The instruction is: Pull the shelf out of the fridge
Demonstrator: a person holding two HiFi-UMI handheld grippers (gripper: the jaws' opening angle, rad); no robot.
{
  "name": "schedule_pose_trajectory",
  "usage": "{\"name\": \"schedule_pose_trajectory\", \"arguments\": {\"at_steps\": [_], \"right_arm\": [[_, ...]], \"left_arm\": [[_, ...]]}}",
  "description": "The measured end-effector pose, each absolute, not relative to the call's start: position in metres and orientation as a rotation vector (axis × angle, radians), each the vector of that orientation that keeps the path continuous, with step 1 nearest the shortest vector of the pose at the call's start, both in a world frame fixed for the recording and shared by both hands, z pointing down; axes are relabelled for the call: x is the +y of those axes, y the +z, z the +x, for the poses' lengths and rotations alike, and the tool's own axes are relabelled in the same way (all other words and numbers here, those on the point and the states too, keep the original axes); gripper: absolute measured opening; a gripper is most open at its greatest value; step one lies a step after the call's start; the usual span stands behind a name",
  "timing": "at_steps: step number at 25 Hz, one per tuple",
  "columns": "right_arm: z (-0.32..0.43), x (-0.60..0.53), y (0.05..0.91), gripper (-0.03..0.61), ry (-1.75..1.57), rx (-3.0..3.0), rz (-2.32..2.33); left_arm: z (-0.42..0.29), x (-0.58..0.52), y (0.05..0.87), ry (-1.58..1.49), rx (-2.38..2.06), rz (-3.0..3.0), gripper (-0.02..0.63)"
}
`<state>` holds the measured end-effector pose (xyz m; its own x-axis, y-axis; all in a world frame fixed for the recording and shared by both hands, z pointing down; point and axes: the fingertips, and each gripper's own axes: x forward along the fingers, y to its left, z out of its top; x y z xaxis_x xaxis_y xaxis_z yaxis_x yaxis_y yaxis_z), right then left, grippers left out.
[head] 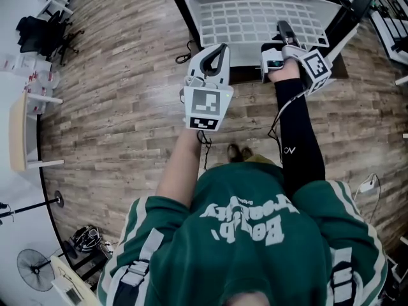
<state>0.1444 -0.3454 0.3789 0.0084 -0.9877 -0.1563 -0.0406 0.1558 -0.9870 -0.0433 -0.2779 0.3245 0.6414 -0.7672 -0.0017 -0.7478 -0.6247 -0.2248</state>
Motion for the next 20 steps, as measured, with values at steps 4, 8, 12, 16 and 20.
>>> {"name": "schedule_pose_trajectory", "arguments": {"at_steps": [4, 8, 12, 16, 20], "right_arm": [[0.143, -0.346, 0.379, 0.041, -1.081, 1.314, -1.118], [0.144, -0.346, 0.38, 0.04, -1.094, 1.317, -1.105], [0.142, -0.343, 0.38, 0.04, -1.104, 1.338, -1.098], [0.141, -0.343, 0.378, 0.041, -1.115, 1.356, -1.088], [0.141, -0.341, 0.379, 0.041, -1.125, 1.36, -1.074]], "left_arm": [[-0.042, -0.276, 0.327, -0.146, 1.27, -2.654, 0.017], [-0.039, -0.274, 0.327, -0.153, 1.287, -2.638, 0.017], [-0.039, -0.269, 0.327, -0.144, 1.31, -2.629, 0.017], [-0.036, -0.268, 0.324, -0.123, 1.344, -2.608, 0.017], [-0.038, -0.266, 0.322, -0.115, 1.386, -2.589, 0.017]]}}
